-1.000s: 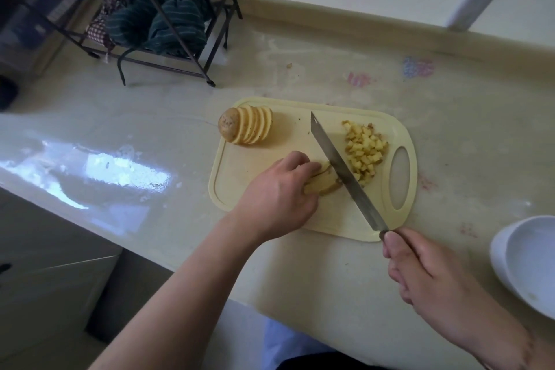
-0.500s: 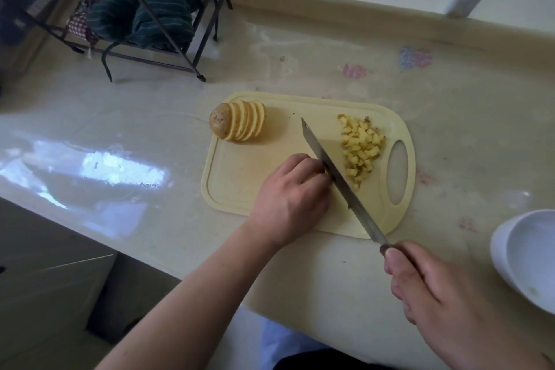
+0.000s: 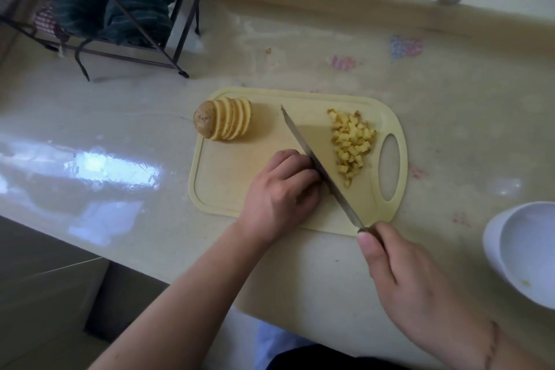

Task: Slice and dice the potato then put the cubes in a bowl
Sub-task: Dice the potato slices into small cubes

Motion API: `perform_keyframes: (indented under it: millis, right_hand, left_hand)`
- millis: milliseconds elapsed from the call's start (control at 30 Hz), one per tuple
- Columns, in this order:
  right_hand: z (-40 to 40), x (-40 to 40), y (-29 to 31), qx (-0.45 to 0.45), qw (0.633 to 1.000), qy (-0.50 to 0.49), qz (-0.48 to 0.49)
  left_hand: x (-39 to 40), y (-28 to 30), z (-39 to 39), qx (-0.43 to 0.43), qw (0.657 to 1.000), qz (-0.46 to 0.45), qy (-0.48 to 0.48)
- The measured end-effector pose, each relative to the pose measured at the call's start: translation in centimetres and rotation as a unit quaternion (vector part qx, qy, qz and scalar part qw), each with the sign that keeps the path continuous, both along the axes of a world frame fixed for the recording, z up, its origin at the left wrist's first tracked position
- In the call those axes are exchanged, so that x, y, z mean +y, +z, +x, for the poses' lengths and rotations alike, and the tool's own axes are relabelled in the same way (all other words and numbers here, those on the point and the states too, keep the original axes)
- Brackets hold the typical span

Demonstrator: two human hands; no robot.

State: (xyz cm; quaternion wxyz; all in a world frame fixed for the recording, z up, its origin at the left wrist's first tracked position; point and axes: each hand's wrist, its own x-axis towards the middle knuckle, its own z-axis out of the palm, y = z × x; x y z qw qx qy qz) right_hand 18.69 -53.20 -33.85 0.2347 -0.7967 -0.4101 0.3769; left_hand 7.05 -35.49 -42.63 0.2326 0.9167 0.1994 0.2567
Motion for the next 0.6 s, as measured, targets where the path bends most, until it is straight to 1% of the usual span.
perform_keyframes:
  millis: [133,367,500,600]
  right_hand:
    - [1.4,-0.2,0.4,0.005,0.999,-0.032,0.011]
    - [1.4,-0.6,0.9,0.041,0.999,-0.020,0.023]
    - [0.6,-0.9,1.3,0.050,0.998,-0.016,0.027]
    - [0.4,-1.2,1.1,0.023,1.000,-0.010,0.016]
  left_hand:
    - [0.0,0.1,-0.1,-0.002,1.000,0.013,-0.004]
    - [-0.3,0.3,-0.6,-0.016,1.000,0.019,0.004]
    - [-0.4,0.0,-0.8,-0.010,1.000,0.022,0.000]
    - [-0.3,-0.1,-0.7,-0.009,1.000,0.012,0.000]
